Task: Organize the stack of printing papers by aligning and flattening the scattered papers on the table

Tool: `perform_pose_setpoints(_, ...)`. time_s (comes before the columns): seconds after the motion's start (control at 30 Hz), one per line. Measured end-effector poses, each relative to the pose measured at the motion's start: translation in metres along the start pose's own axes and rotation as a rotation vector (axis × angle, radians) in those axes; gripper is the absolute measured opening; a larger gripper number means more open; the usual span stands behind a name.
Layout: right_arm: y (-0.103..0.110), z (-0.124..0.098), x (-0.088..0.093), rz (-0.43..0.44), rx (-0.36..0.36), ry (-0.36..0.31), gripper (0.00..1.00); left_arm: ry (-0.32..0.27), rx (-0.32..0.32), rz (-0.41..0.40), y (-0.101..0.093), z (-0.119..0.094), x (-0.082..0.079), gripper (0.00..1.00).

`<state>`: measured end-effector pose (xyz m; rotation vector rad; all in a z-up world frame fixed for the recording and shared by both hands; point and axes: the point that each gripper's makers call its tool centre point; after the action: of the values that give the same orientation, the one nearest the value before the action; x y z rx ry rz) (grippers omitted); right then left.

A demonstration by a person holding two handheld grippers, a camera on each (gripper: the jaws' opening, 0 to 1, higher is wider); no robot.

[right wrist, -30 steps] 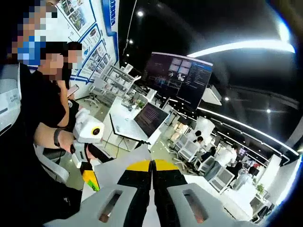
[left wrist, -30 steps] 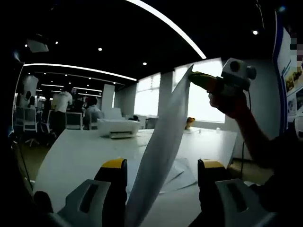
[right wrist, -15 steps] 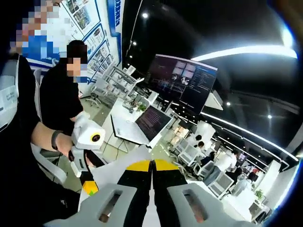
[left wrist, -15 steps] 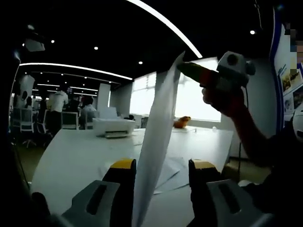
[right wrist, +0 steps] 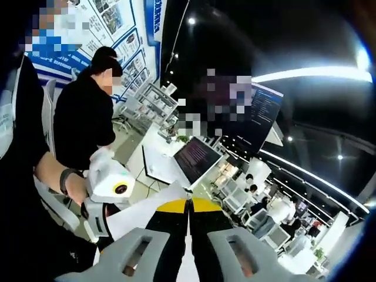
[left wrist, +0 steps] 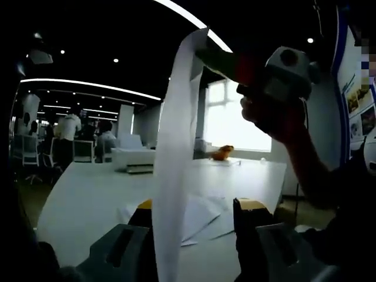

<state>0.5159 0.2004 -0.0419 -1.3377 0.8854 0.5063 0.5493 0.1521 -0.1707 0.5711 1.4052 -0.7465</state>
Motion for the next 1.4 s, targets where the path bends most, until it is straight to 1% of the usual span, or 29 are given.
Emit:
perform_pose_setpoints(0.13,0.008,0.007,-0.002,0.005,-0.025,-0.012,0.00,-0.010,-0.007,-0.016,0.005,-0.001,0.001,0.47)
perform_pose_setpoints(0.3,0.013,0.012,0.006,0.021,-0.038,0.000,0.00,-0.007,-0.022,-0.022,0.011,-0.001,0.005,0.47)
perform_pose_setpoints(0.47,0.015,0.012,0.006,0.037,-0.042,-0.006,0.00,-0.005,-0.035,-0.012,0.015,-0.001,0.009,0.40)
perform_pose_setpoints(0.53,0.016,0.012,0.004,0.036,-0.043,-0.010,0.00,-0.006,-0.038,-0.012,0.017,-0.002,0.010,0.35)
perform_pose_setpoints(0.6,0.017,0.011,0.003,0.033,-0.044,-0.012,0.00,-0.009,-0.041,-0.015,0.019,-0.002,0.010,0.34)
perform_pose_setpoints(0.77,0.018,0.011,0.000,0.033,-0.046,-0.019,0.00,-0.007,-0.051,0.002,0.022,-0.004,0.012,0.22)
perform_pose_setpoints(0.87,0.019,0.011,0.000,0.033,-0.047,-0.016,0.00,-0.006,-0.057,0.021,0.024,-0.004,0.013,0.12)
perform_pose_setpoints(0.9,0.020,0.011,0.001,0.035,-0.047,-0.015,0.00,-0.008,-0.056,0.027,0.024,-0.004,0.013,0.06)
perform_pose_setpoints(1.1,0.020,0.008,0.000,0.056,-0.049,-0.021,0.00,-0.024,-0.063,0.015,0.025,-0.006,0.012,0.06)
perform_pose_setpoints(1.23,0.012,0.005,0.002,0.079,-0.021,-0.025,0.01,-0.050,-0.072,0.005,0.026,-0.007,0.008,0.06)
perform_pose_setpoints(1.37,0.006,0.002,0.008,0.096,-0.003,-0.010,0.07,-0.062,-0.073,-0.009,0.027,-0.008,0.006,0.05)
perform_pose_setpoints(1.4,0.005,0.001,0.008,0.099,0.000,-0.010,0.07,-0.068,-0.077,-0.012,0.028,-0.009,0.005,0.05)
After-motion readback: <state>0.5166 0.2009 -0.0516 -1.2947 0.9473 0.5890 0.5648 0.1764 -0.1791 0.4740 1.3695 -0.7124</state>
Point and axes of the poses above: the point that each gripper's makers call its tool centre point, and the gripper's own axes: z roughly forward along the fingers, y roughly to its left, x roughly out of its underside, and after that the axes turned 4 degrees about -y, right-handed
